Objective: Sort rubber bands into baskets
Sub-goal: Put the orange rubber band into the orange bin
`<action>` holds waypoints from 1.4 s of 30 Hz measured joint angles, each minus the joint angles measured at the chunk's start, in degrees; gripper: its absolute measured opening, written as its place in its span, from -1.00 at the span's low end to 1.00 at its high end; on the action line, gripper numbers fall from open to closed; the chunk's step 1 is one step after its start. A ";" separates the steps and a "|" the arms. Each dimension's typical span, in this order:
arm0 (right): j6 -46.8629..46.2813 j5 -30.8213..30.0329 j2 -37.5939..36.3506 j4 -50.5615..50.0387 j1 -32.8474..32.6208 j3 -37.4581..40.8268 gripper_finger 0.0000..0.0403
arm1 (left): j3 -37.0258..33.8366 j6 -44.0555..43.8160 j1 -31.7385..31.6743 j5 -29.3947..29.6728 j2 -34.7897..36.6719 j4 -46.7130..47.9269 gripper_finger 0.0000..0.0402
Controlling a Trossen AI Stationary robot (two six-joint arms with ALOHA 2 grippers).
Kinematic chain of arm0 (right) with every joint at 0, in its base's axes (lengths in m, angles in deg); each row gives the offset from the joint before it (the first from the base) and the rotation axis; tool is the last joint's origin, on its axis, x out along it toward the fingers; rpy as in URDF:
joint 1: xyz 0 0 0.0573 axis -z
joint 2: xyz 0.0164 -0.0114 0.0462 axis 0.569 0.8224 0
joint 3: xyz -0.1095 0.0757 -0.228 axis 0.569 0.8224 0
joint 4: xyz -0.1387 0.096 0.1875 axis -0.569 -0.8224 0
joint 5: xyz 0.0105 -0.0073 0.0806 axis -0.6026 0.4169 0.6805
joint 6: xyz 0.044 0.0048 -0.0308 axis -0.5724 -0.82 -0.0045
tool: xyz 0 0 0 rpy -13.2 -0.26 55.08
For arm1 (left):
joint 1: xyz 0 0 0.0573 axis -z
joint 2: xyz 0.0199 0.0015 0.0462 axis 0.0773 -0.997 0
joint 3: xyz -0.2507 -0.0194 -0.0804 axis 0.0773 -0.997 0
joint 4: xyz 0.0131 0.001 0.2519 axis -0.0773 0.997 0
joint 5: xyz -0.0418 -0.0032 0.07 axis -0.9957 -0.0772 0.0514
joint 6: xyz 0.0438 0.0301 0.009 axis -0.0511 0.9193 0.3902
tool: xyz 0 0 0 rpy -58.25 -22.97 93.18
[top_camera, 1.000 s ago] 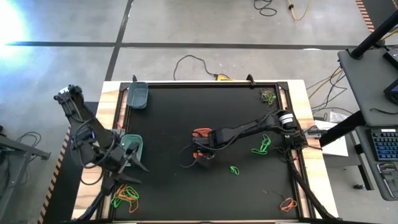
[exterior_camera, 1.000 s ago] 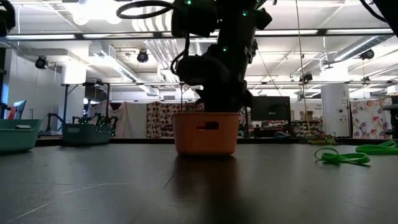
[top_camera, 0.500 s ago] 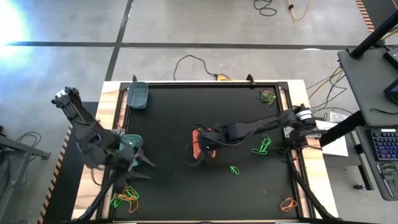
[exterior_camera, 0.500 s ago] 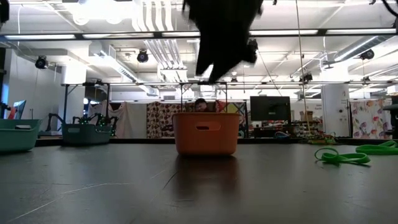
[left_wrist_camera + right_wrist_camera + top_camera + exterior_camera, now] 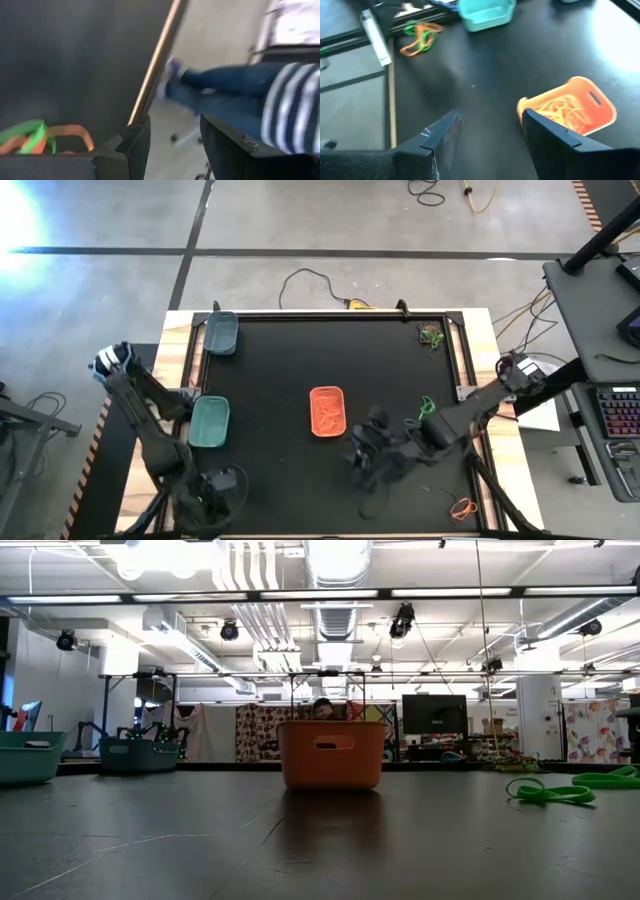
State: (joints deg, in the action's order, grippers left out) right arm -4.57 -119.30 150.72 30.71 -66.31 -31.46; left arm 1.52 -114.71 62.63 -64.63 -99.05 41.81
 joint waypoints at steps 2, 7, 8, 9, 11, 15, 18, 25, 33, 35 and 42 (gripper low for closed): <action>0.07 -0.26 0.00 0.12 -2.13 -0.32 0.01 | 1.28 -3.40 0.00 -3.59 -3.36 2.51 -0.23; -0.60 -0.39 -0.11 0.19 -5.68 -0.55 0.01 | 1.97 -9.01 0.45 -10.57 -9.92 3.05 -0.23; -0.98 -0.38 -0.13 0.14 -6.17 -0.64 0.01 | 2.03 -9.54 0.66 -10.85 -10.66 2.92 -0.23; -1.26 -0.39 -0.17 0.19 -6.47 -0.77 0.01 | 2.09 -9.85 0.70 -10.93 -11.40 3.02 -0.23; -1.55 -0.44 -0.33 0.26 -6.92 -0.85 0.01 | 2.09 -9.97 0.69 -11.96 -12.85 3.15 -0.23; -2.45 -0.39 -0.28 0.14 -7.00 -0.90 0.01 | 1.74 -11.47 0.55 -15.58 -15.99 4.11 -0.23; -1.79 -0.45 -0.26 0.13 -6.97 -0.90 0.01 | 1.65 -11.94 0.63 -18.16 -18.11 5.07 -0.23; -0.69 -0.36 -0.26 -0.09 -5.35 -0.90 0.01 | 1.92 -15.34 0.44 -18.02 -20.40 11.07 -0.23; -0.50 0.07 -0.26 -2.55 -5.10 -0.90 0.01 | 1.92 -16.41 0.48 -18.14 -20.12 10.98 -0.30; -0.50 0.07 -0.26 -3.60 -5.08 -0.90 0.01 | 1.47 -17.09 0.14 -18.17 -20.39 11.04 -0.41; -0.02 2.26 -1.43 -5.72 -5.08 -1.26 0.01 | 1.54 -21.07 -0.35 -18.65 -22.79 8.76 -0.96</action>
State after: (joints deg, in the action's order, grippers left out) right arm -4.59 -117.04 149.29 25.00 -71.39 -32.72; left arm 3.06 -135.78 62.28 -83.27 -121.84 50.58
